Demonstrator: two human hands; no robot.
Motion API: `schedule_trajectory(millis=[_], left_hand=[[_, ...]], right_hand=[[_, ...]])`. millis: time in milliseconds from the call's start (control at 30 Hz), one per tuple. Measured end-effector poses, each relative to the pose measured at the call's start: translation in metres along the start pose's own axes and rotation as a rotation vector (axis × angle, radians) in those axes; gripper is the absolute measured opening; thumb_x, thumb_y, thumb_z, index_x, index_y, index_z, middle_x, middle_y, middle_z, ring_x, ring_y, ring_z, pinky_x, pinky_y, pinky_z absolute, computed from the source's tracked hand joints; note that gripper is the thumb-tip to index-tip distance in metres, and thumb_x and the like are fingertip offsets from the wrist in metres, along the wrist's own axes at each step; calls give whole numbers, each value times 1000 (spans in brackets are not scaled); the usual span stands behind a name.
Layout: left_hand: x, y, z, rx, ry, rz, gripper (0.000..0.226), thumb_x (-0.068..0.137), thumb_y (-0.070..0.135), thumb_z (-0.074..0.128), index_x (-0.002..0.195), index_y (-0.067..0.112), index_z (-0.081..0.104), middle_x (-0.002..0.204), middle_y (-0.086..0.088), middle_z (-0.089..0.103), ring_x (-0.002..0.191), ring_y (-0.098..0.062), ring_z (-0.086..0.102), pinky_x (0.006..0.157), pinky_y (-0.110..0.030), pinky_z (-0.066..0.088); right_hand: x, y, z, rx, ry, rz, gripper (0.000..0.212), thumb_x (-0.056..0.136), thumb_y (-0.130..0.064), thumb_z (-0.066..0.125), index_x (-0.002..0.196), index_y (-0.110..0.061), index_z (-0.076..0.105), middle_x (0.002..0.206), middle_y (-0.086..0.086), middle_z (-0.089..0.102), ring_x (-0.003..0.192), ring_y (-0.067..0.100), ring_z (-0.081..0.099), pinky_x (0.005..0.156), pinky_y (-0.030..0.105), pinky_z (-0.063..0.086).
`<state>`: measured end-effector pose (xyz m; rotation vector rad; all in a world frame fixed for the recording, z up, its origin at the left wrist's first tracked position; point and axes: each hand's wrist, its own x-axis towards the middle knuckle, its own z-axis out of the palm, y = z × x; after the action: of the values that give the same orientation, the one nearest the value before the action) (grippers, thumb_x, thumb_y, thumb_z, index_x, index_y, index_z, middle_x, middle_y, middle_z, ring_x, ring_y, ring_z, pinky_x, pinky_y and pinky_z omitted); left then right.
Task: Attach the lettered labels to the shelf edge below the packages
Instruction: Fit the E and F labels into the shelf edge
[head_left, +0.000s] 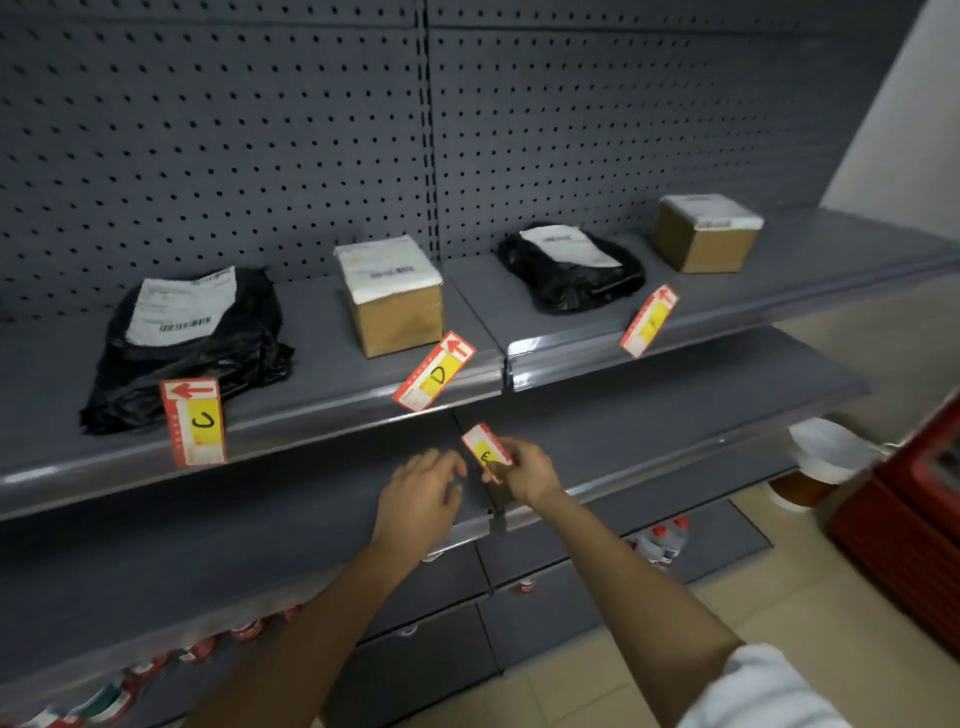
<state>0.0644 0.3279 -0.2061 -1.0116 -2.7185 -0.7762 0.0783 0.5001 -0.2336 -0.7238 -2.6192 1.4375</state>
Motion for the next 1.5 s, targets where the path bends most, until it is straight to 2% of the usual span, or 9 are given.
schedule_trajectory(millis=[100, 233, 367, 533, 700, 867, 1133, 1333, 1500], left_hand=[[5, 41, -18, 0, -46, 107, 14, 81, 16, 56, 94, 21, 56, 93, -2, 59, 93, -24, 54, 76, -36, 41], [15, 88, -32, -63, -13, 187, 13, 80, 17, 59, 90, 25, 55, 85, 2, 57, 84, -21, 55, 66, -32, 40], [22, 122, -33, -170, 44, 85, 13, 80, 14, 60, 88, 24, 57, 87, 3, 60, 83, -18, 56, 67, -35, 47], [39, 154, -25, -144, 155, 51, 15, 79, 11, 64, 90, 20, 59, 89, -1, 62, 85, -21, 58, 70, -35, 49], [57, 184, -16, -105, 260, -58, 16, 76, 10, 68, 90, 17, 63, 90, -3, 63, 88, -24, 58, 72, -34, 47], [68, 201, -12, -50, 315, -138, 19, 75, 11, 70, 92, 19, 66, 95, -3, 65, 94, -23, 58, 75, -33, 47], [97, 208, -7, 96, 330, -164, 35, 75, 12, 71, 107, 20, 61, 105, -4, 66, 99, -23, 58, 81, -35, 47], [132, 195, -2, 247, 266, -150, 46, 70, 19, 77, 111, 22, 57, 110, -2, 58, 103, -23, 50, 87, -33, 40], [141, 192, 9, 236, 261, -117, 62, 62, 21, 82, 114, 24, 48, 113, -3, 53, 103, -23, 48, 86, -32, 39]], right_hand=[[-28, -5, -39, -105, -87, 15, 29, 88, -13, 58, 117, -13, 63, 111, 13, 70, 103, 25, 64, 84, 26, 48], [-54, -4, -93, -117, -106, 12, 21, 87, -17, 63, 105, -7, 67, 83, 7, 67, 74, 15, 60, 52, 9, 41], [-77, 6, -138, -97, -116, -7, 19, 84, -19, 67, 101, -9, 67, 71, 2, 62, 58, 9, 55, 55, 20, 42], [-88, 23, -200, 132, -70, 0, 23, 82, -1, 67, 87, -15, 50, 73, 10, 60, 42, 8, 62, 39, 21, 51], [-82, 24, -263, 104, 21, -265, 14, 85, -1, 63, 89, -14, 61, 72, 8, 60, 56, 13, 58, 52, 31, 49], [-66, 15, -297, 48, 18, -436, 13, 88, -8, 61, 94, -18, 66, 89, 4, 67, 78, 14, 62, 63, 26, 51], [-17, -22, -297, 99, 39, -510, 14, 88, -12, 62, 102, -14, 62, 89, -1, 64, 79, 9, 59, 60, 9, 45], [24, -47, -292, 48, 8, -575, 14, 86, -10, 65, 97, -17, 64, 94, 6, 71, 86, 15, 63, 78, 28, 50], [46, -53, -296, 63, 16, -606, 16, 85, -12, 65, 100, -19, 62, 90, 2, 66, 80, 10, 60, 66, 17, 48]])
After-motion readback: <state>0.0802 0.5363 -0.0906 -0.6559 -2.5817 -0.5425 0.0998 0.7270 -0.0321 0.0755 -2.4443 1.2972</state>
